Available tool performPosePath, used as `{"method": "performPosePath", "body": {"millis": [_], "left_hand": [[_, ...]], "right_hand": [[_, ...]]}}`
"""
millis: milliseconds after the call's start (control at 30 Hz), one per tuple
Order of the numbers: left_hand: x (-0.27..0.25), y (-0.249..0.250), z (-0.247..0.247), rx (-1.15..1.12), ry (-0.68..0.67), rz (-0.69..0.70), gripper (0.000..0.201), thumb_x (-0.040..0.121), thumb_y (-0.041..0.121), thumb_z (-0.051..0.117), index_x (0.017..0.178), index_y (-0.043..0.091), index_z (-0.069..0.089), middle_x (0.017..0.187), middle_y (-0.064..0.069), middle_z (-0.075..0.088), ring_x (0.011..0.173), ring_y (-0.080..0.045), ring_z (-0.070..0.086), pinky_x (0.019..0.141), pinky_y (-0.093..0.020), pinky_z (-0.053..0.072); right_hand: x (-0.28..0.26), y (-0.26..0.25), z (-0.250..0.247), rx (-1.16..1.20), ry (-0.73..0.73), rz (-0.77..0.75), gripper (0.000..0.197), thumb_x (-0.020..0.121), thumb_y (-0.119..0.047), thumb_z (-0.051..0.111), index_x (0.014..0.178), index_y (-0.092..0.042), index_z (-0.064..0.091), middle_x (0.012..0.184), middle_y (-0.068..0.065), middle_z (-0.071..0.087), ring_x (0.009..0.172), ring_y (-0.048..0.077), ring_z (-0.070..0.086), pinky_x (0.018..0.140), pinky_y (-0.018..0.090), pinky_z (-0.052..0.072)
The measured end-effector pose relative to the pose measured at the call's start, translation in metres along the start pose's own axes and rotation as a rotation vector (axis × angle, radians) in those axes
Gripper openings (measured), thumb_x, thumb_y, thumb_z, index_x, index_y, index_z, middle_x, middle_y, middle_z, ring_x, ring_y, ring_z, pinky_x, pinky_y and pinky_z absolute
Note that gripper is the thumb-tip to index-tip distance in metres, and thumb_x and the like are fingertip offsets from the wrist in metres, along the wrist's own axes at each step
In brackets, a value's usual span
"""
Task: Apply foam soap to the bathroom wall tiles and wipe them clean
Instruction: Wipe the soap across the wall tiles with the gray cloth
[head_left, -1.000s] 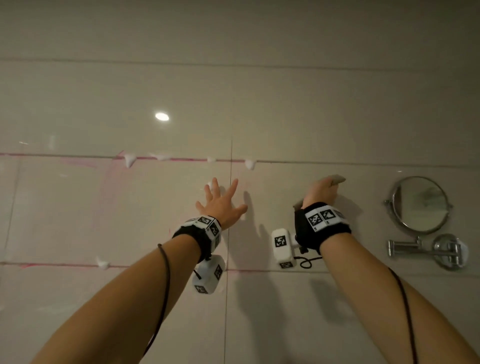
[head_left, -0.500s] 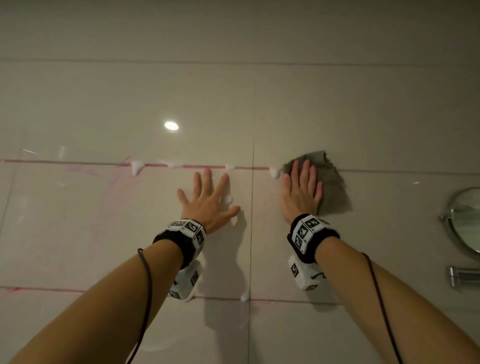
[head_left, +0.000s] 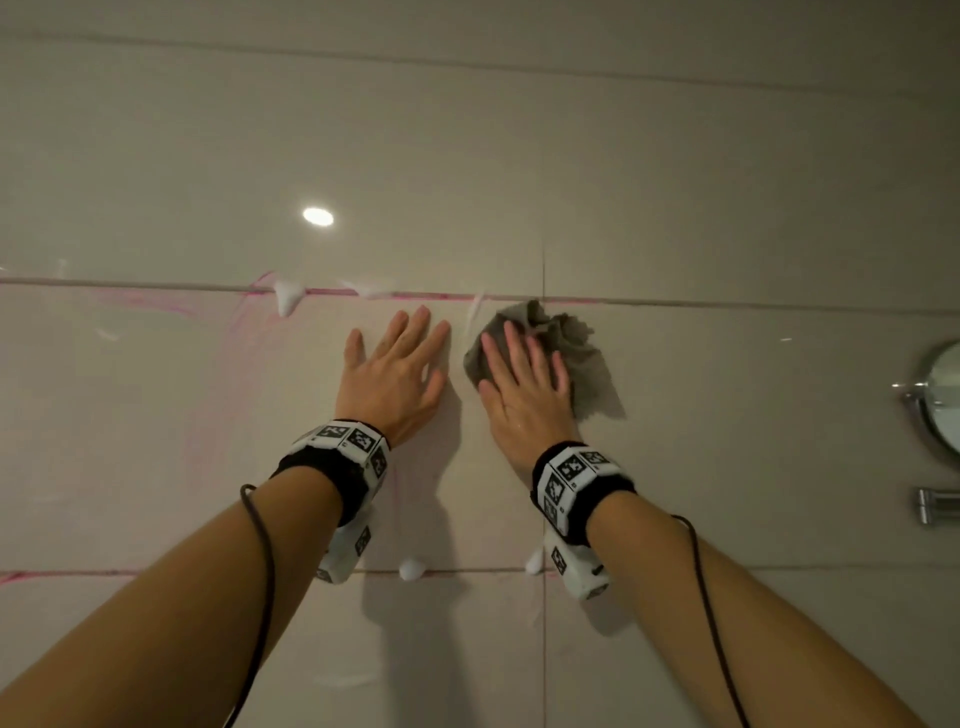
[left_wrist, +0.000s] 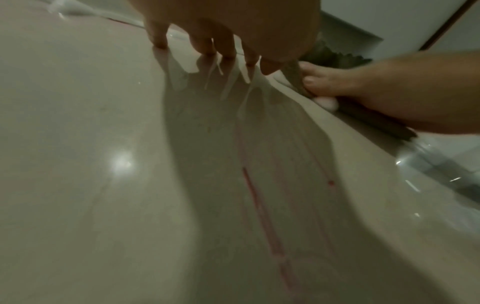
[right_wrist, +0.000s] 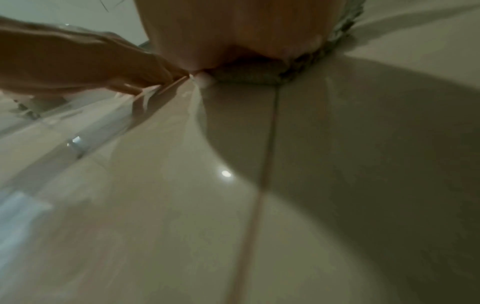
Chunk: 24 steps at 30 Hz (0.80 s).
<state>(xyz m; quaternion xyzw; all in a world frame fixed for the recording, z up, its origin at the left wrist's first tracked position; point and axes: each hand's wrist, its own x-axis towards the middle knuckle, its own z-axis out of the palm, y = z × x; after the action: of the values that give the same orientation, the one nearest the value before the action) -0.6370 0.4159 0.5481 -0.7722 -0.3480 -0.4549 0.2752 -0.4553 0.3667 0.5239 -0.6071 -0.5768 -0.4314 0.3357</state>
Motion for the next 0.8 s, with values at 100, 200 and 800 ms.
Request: {"method": "performPosePath", "body": {"millis": [100,200,800], "left_hand": [[-0.005,-0.005,0.006,0.004,0.005,0.001,0.061,0.100,0.052,0.022,0.159,0.035,0.018,0.169,0.007,0.010,0.155,-0.019,0.010,0.118,-0.066,0.008],[-0.010,-0.005,0.007,0.014,-0.022,-0.009,0.059,0.102,0.051,0.031,0.158,0.037,0.018,0.169,0.008,0.008,0.156,-0.019,0.007,0.114,-0.070,0.009],[-0.018,-0.046,0.005,0.127,-0.068,0.021,0.077,0.087,0.076,0.006,0.157,0.045,-0.003,0.169,0.008,-0.006,0.156,-0.023,-0.003,0.114,-0.072,0.010]], "right_hand": [[-0.030,0.025,0.001,0.098,-0.077,0.110,0.056,0.103,-0.047,0.022,0.155,-0.042,0.003,0.164,-0.006,-0.018,0.151,0.022,-0.015,0.119,0.047,0.003],[-0.033,0.050,-0.003,0.030,0.002,0.228,0.060,0.100,-0.053,0.024,0.155,-0.043,0.001,0.164,0.002,-0.021,0.150,0.024,-0.020,0.118,0.048,-0.009],[0.074,-0.021,-0.022,-0.001,0.060,0.209,0.059,0.101,-0.051,0.025,0.156,-0.042,0.004,0.166,0.000,-0.012,0.152,0.021,-0.013,0.120,0.048,-0.007]]}}
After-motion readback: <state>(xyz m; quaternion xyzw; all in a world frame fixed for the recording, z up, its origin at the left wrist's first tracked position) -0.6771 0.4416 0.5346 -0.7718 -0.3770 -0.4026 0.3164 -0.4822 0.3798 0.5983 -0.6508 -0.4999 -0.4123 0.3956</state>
